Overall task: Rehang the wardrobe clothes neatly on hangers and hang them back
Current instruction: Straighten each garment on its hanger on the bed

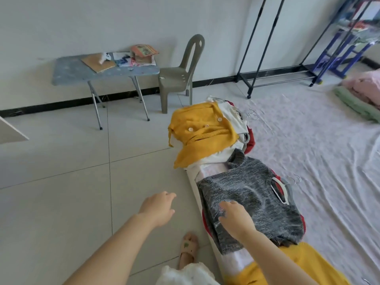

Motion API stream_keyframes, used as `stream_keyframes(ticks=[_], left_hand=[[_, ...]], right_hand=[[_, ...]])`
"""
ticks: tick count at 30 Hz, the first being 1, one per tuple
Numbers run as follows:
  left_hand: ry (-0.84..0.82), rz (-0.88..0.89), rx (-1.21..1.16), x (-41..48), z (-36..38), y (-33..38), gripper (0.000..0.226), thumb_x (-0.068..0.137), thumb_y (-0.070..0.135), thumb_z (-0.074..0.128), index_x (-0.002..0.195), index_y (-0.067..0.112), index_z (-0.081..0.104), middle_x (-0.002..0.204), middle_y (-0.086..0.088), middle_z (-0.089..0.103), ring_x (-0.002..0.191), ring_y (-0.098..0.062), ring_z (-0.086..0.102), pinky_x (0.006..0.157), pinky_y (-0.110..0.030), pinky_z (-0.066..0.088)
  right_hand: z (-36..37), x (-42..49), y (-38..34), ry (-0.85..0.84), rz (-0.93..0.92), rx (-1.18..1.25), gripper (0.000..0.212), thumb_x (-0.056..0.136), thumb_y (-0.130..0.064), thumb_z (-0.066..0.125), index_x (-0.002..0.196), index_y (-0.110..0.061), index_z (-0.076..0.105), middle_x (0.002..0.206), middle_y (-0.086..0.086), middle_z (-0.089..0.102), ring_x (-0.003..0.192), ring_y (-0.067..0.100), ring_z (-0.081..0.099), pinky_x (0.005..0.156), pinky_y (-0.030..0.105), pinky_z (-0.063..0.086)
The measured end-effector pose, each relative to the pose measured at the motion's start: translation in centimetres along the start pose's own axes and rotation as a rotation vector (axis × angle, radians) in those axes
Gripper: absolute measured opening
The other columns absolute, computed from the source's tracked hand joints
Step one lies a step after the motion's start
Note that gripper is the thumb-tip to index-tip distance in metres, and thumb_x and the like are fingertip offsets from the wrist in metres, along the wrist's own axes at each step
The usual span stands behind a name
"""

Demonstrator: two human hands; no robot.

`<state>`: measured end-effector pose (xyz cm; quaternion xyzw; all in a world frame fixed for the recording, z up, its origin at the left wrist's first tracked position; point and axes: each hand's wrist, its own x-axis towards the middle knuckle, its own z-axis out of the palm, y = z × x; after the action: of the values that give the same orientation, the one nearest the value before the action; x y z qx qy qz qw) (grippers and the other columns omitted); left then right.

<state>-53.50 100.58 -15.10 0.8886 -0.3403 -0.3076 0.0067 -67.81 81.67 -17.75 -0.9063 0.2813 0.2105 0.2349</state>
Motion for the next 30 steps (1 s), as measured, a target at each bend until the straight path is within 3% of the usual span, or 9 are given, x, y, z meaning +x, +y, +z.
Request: stream_keyframes(ticks=[10,13,21,25,30], left_hand=[[0.014,-0.004,-0.004,12.3,-11.2,-3.0,0.051,0.093,0.033,0.046,0.14,0.023,0.03,0.14,-0.005,0.04,0.125,-0.026,0.043,0.099,-0.038,0.038],[-0.022,0.029,0.025,16.2,-13.6,-4.0,0.051,0.093,0.033,0.046,0.14,0.023,0.03,0.14,-0.004,0.04,0.124,-0.026,0.044,0.097,-0.038,0.039],[-0.068,0.252,0.144,29.2,-21.3,-6.1,0.05,0.092,0.033,0.046,0.139,0.023,0.031,0.14,-0.003,0.039,0.124,-0.027,0.043,0.097,-0.041,0.039],[-0.068,0.367,0.215,34.8,-26.0,-6.5,0.048,0.092,0.033,0.047,0.137,0.022,0.034,0.137,-0.004,0.042,0.122,-0.027,0.045,0.096,-0.042,0.039],[-0.093,0.493,0.309,40.5,-29.6,-5.1,0.04,0.092,0.032,0.047,0.13,0.021,0.039,0.131,-0.005,0.045,0.117,-0.028,0.047,0.091,-0.039,0.038]], right_hand=[[-8.1,13.5,-4.3,-0.003,0.007,0.036,0.042,0.091,-0.022,0.049,0.133,-0.023,0.046,0.129,0.002,0.048,0.107,0.019,0.054,0.085,0.032,0.05],[-9.8,16.8,-4.9,0.016,0.047,0.057,0.043,0.091,-0.021,0.05,0.133,-0.023,0.046,0.133,0.001,0.048,0.114,0.018,0.052,0.092,0.032,0.047],[-14.2,26.0,-7.4,0.091,0.232,0.12,0.045,0.092,-0.026,0.054,0.135,-0.021,0.044,0.134,0.002,0.047,0.113,0.018,0.053,0.091,0.03,0.048],[-16.6,29.8,-9.5,0.152,0.338,0.199,0.044,0.091,-0.025,0.055,0.135,-0.022,0.044,0.136,0.003,0.044,0.104,0.018,0.057,0.077,0.026,0.05],[-18.7,32.8,-10.1,0.196,0.444,0.25,0.044,0.091,-0.024,0.054,0.134,-0.021,0.045,0.137,0.003,0.044,0.113,0.02,0.054,0.085,0.029,0.05]])
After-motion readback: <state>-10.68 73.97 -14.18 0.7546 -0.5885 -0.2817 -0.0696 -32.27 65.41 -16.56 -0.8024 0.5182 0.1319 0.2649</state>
